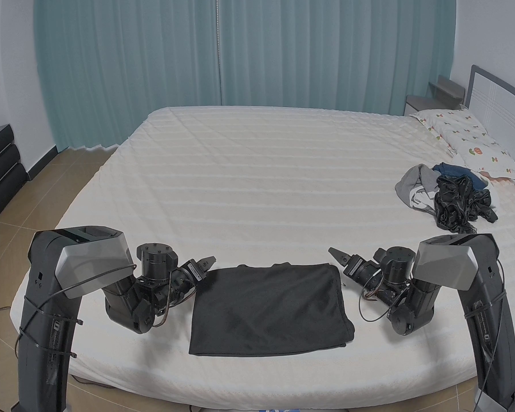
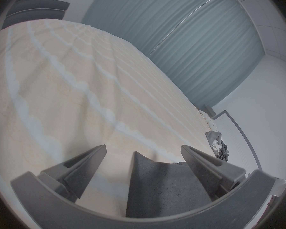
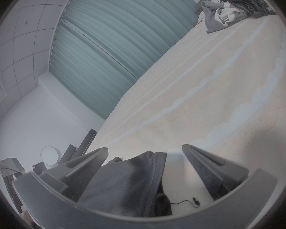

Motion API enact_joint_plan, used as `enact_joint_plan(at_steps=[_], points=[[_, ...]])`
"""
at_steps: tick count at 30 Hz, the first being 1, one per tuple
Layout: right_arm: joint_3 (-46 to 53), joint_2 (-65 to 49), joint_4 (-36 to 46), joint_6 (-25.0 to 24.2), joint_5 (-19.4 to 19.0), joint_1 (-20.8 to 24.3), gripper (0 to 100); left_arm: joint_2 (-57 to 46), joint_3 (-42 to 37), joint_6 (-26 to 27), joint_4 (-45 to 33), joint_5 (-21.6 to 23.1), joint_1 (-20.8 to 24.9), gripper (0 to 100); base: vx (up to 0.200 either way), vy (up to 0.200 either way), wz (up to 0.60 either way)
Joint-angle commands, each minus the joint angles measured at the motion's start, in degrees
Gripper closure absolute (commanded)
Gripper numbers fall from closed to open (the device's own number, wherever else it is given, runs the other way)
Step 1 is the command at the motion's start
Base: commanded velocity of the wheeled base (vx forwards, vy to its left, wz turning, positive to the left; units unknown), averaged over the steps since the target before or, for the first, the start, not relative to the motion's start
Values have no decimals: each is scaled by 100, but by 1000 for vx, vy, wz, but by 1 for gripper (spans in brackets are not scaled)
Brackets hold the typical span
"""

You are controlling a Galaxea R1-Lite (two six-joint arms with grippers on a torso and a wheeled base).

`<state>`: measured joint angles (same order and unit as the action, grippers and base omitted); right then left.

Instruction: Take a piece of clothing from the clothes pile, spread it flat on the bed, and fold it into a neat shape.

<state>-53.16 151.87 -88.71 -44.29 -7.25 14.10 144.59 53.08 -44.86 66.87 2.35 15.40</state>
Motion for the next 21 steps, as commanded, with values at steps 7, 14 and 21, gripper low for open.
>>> enact_joint_plan(at_steps=[7, 14, 21], points=[[1256, -1564, -15, 8, 31, -294, 0, -1478, -729, 4, 107, -16, -327, 0, 0, 0, 0], [2811, -3058, -85, 17, 40, -365, 0, -2919, -2170, 56, 512, -16, -529, 0, 0, 0, 0], [4218, -4886, -76, 395, 40, -294, 0, -4712, -3392, 364, 591, 2, -960, 0, 0, 0, 0]])
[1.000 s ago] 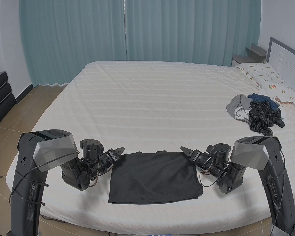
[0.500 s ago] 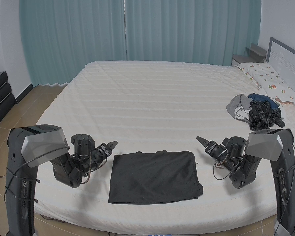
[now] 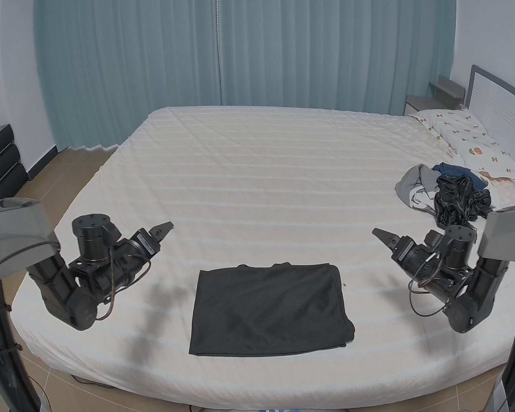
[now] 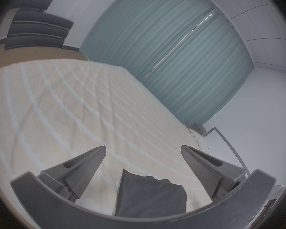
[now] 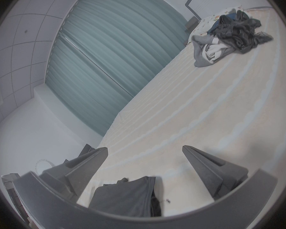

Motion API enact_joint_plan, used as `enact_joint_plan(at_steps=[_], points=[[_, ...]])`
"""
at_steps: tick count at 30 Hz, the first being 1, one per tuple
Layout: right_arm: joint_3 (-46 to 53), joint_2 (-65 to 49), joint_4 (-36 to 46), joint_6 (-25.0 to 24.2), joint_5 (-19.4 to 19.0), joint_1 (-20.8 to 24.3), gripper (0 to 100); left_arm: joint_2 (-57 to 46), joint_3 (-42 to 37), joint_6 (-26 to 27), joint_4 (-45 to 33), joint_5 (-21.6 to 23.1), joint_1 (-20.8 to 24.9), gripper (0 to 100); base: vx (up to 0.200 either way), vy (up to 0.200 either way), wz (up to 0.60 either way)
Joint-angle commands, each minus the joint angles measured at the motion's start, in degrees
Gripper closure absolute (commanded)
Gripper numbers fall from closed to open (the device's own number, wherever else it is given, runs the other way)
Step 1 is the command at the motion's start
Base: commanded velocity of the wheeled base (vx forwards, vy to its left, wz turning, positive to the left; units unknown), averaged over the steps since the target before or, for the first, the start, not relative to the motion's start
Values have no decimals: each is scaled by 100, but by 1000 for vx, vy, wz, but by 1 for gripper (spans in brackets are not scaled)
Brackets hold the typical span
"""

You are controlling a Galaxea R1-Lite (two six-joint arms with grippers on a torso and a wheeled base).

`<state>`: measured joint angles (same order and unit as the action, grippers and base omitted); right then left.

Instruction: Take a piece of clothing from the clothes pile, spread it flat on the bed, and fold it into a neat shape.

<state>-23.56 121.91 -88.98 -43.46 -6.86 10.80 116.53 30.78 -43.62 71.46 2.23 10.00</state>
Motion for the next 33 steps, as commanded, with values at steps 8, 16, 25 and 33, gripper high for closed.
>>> enact_joint_plan(at_steps=[8, 16, 25, 33], points=[[2356, -3771, 109, 1569, 45, 27, 0, -3602, -1962, 1215, 61, -3, -903, 0, 0, 0, 0], [2356, -5827, 1893, 2729, 221, -34, 0, -4780, -2797, 2138, -18, -12, -1175, 0, 0, 0, 0], [2189, -8912, 5532, 3511, 256, -87, 0, -6801, -3034, 2569, -1723, -188, -1316, 0, 0, 0, 0], [1029, -10670, 8432, 3924, 185, -553, 0, -9245, -2647, 3237, -4624, -100, -1281, 0, 0, 0, 0]])
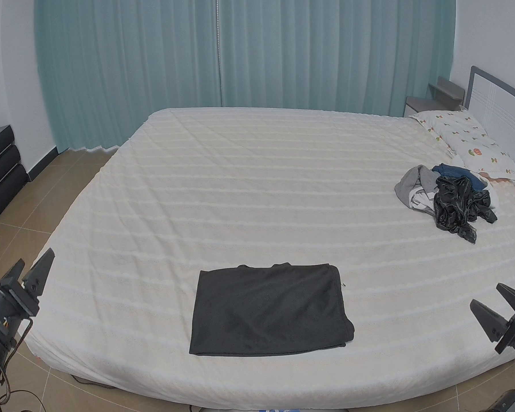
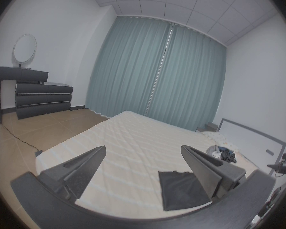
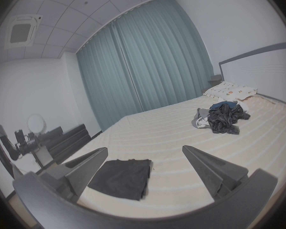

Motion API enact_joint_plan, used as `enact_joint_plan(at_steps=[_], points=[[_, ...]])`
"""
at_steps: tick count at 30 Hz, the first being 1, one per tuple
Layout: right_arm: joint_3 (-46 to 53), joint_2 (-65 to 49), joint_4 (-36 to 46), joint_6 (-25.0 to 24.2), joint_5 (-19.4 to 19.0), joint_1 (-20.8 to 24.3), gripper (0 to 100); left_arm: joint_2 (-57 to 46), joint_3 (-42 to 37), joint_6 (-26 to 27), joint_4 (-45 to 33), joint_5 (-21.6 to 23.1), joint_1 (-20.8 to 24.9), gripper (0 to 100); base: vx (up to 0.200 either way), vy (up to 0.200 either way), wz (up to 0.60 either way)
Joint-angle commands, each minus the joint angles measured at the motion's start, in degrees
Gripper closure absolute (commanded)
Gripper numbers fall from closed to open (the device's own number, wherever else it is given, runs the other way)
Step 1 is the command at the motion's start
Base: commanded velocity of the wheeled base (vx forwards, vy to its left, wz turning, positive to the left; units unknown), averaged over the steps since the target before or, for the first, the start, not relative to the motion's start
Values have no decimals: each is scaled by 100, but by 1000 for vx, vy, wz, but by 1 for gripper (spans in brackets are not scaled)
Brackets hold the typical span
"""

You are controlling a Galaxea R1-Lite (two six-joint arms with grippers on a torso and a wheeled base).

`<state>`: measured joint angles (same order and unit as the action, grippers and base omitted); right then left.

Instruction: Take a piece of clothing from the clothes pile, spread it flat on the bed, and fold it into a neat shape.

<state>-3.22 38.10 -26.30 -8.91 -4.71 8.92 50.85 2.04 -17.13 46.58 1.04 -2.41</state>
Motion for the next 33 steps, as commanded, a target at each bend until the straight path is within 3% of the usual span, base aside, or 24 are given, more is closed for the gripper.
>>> enact_joint_plan(at_steps=[1, 4, 8, 15, 17, 18, 20, 27, 29, 31, 33], points=[[-1111, -2474, 2506, 540, -22, -356, 0, -2923, 324, 649, -2478, 37, -31, 0, 0, 0, 0], [-1304, -3124, 3570, 961, -13, -356, 0, -3652, 667, 799, -3621, 107, -14, 0, 0, 0, 0], [-1656, -3221, 3755, 1295, 49, -383, 0, -4135, 1264, 939, -4482, 362, 30, 0, 0, 0, 0], [-2165, -3001, 4009, 1287, 75, -576, 0, -4039, 1651, 913, -4684, 731, 285, 0, 0, 0, 0], [-2122, -3027, 4282, 1287, 57, -945, 0, -4021, 1642, 676, -4887, 854, 760, 0, 0, 0, 0], [-2122, -3027, 4299, 1287, 49, -963, 0, -4021, 1651, 658, -4904, 854, 778, 0, 0, 0, 0], [-2095, -3142, 4493, 1295, -171, -1103, 0, -4048, 1660, 430, -5229, 740, 1182, 0, 0, 0, 0], [-1840, -3502, 4475, 1357, -857, -936, 0, -4452, 1352, 579, -5396, 582, 1252, 0, 0, 0, 0], [-1577, -3801, 4431, 1585, -927, -875, 0, -4478, 1211, 825, -5308, 564, 1252, 0, 0, 0, 0], [-1313, -3810, 4273, 2139, -936, -875, 0, -4478, 1168, 966, -5229, 547, 1252, 0, 0, 0, 0], [-1207, -3810, 4088, 2227, -936, -875, 0, -4478, 1106, 1027, -5159, 529, 1252, 0, 0, 0, 0]])
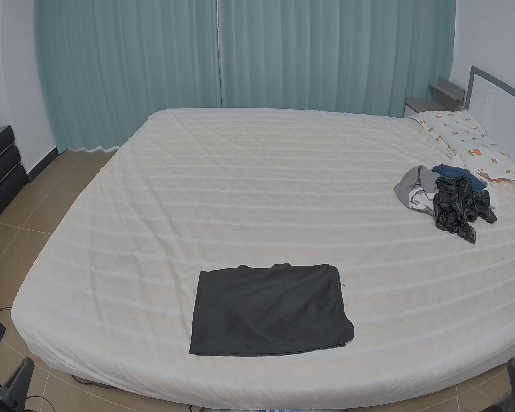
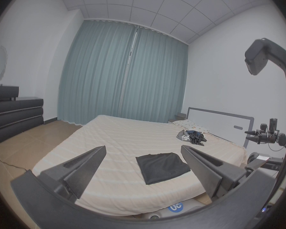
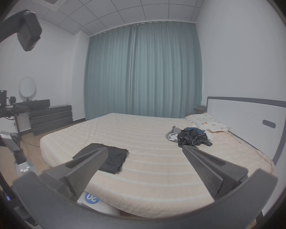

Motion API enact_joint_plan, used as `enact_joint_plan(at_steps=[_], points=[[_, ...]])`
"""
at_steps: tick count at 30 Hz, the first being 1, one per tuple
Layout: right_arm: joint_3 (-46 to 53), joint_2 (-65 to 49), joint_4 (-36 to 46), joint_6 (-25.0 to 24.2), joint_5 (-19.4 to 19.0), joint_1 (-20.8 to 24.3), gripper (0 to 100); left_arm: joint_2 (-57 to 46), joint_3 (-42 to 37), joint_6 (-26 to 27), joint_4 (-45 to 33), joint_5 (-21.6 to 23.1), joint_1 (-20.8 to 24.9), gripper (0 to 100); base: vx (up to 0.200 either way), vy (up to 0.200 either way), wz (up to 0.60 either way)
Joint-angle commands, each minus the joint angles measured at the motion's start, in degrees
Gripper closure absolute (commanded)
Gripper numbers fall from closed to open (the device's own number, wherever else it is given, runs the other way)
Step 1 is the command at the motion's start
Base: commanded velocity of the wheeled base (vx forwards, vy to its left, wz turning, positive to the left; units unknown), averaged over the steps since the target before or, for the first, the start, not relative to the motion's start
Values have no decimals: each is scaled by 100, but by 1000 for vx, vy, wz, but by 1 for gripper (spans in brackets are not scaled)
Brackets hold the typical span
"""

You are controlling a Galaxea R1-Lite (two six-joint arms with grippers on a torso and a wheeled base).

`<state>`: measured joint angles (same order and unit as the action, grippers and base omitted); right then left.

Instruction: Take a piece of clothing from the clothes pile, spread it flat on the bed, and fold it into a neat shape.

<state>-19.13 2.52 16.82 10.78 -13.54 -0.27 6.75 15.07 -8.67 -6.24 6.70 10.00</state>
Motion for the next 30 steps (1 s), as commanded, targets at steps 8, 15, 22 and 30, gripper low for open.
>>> enact_joint_plan(at_steps=[8, 15, 22, 30], points=[[1834, -252, -2069, 258, 45, 44, 0, -69, -1507, 1157, 2048, -1136, 2, 0, 0, 0, 0], [1904, -244, -2104, 258, 405, 44, 0, -60, -1269, 1236, 2066, -1936, -68, 0, 0, 0, 0], [1649, -244, -1524, 276, 924, 44, 0, -245, -566, 1280, 642, -1822, -797, 0, 0, 0, 0], [1631, -244, -1375, 135, 853, 44, 0, -667, -1454, 1139, 782, -1321, -964, 0, 0, 0, 0]])
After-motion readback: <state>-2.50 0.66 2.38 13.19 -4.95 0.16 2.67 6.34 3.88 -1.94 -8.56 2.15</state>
